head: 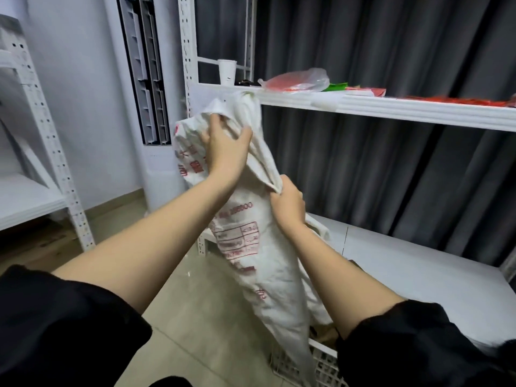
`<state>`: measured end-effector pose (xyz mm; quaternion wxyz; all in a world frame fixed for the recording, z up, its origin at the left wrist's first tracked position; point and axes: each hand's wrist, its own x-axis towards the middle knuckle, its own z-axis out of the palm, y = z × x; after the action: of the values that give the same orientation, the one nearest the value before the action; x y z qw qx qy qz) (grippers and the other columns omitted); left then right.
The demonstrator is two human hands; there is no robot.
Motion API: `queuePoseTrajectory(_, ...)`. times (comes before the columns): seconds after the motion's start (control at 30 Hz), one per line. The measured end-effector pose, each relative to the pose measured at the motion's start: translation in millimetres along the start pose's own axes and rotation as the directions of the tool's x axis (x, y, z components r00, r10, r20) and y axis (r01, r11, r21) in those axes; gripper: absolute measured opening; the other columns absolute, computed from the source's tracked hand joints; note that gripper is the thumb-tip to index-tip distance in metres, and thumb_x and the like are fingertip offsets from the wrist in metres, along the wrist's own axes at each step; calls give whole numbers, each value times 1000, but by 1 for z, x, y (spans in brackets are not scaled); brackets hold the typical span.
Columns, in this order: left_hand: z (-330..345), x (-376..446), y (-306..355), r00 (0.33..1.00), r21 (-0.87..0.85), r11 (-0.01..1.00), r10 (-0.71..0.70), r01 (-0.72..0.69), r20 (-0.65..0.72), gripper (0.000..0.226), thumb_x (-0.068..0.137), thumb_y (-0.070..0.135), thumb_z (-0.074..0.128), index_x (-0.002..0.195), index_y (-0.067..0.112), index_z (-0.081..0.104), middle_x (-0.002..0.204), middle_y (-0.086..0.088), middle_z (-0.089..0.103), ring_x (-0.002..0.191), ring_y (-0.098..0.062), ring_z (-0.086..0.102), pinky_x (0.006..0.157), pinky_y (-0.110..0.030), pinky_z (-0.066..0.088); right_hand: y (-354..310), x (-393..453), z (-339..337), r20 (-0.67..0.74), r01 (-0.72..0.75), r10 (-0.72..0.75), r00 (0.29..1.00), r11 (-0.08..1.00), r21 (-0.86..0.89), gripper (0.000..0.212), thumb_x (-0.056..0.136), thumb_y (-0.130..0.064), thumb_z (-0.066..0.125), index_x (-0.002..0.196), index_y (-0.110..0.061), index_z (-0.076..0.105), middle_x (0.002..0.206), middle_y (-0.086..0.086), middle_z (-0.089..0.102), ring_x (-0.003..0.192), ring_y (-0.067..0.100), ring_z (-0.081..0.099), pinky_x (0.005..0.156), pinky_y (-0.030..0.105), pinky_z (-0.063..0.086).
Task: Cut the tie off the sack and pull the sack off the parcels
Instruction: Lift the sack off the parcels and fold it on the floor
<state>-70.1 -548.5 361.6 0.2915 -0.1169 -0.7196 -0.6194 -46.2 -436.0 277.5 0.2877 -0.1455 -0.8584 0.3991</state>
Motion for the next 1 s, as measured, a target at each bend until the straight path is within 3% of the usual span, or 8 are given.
queuePoseTrajectory(0.17, -28, -4, -36, 721, 222, 686, 648, -693, 245, 27, 93, 23, 50, 108, 5, 64, 139, -20, 38, 123, -22, 47, 102, -35, 43, 29, 21, -32, -8, -55, 60, 998, 957, 285, 21, 83, -14, 47, 96, -15, 64, 93, 3, 69, 88, 23, 59, 78, 37, 49)
queuePoseTrajectory(0.33, -33, -5, -61, 332, 290, 199, 773, -936, 541, 34, 90, 25, 50, 123, 16, 48, 144, -22, 32, 118, -43, 52, 92, -50, 49, 45, 22, -59, 33, -90, 85, 996, 869, 487, 20, 91, -10, 54, 109, -9, 64, 98, 0, 67, 87, 8, 59, 76, 24, 49)
queuePoseTrajectory(0.47, -34, -7, -60, 151, 198, 33, 767, -980, 623, 49, 82, 17, 60, 130, 23, 58, 143, -28, 42, 127, -41, 49, 94, -46, 45, 64, 21, -70, 30, -174, 186, 982, 837, 518, 18, 92, -14, 55, 107, -11, 63, 101, 3, 68, 89, 15, 62, 76, 27, 51)
queuePoseTrajectory(0.57, -31, -4, -54, 290, 309, 109, 718, -945, 632, 61, 81, 26, 57, 140, 26, 45, 150, -21, 33, 130, -34, 43, 97, -46, 41, 68, 18, -77, 74, -200, 188, 979, 846, 494, 14, 91, -16, 55, 104, -14, 62, 100, 2, 66, 86, 13, 61, 71, 23, 48)
queuePoseTrajectory(0.67, -22, 2, -41, 784, 545, 565, 482, -619, 391, 84, 81, 53, 53, 151, 29, 14, 159, -11, 5, 143, -30, 19, 113, -54, 23, 68, 13, -80, 206, -226, 136, 969, 827, 514, 18, 91, -18, 58, 107, -13, 65, 98, 4, 70, 89, 17, 66, 73, 25, 52)
queuePoseTrajectory(0.73, -22, 12, -39, 972, 398, 897, 117, -192, 204, 106, 77, 62, 63, 152, 29, -3, 161, -7, -5, 147, -28, 8, 115, -52, 12, 67, 9, -85, 296, -272, 116, 948, 778, 567, 18, 91, -15, 58, 107, -10, 65, 93, 5, 71, 83, 16, 68, 68, 24, 53)
queuePoseTrajectory(0.87, -38, 28, -50, 829, -222, 868, -303, 444, 471, 125, 51, 76, 73, 151, 24, 21, 144, -10, 48, 128, -28, 52, 103, -44, 46, 71, 4, -92, 432, -413, 149, 890, 665, 622, 10, 86, -13, 57, 89, -11, 66, 82, 6, 68, 76, 20, 66, 78, 34, 51)
queuePoseTrajectory(1.0, -31, 15, -36, 802, -225, 846, -324, 483, 501, 53, 69, 47, 77, 110, 16, 62, 71, 6, 75, 62, -6, 71, 50, -15, 53, 69, -3, -88, 450, -406, 99, 888, 627, 664, 35, 80, -27, 69, 110, -8, 65, 99, 12, 70, 89, 27, 68, 85, 37, 54)
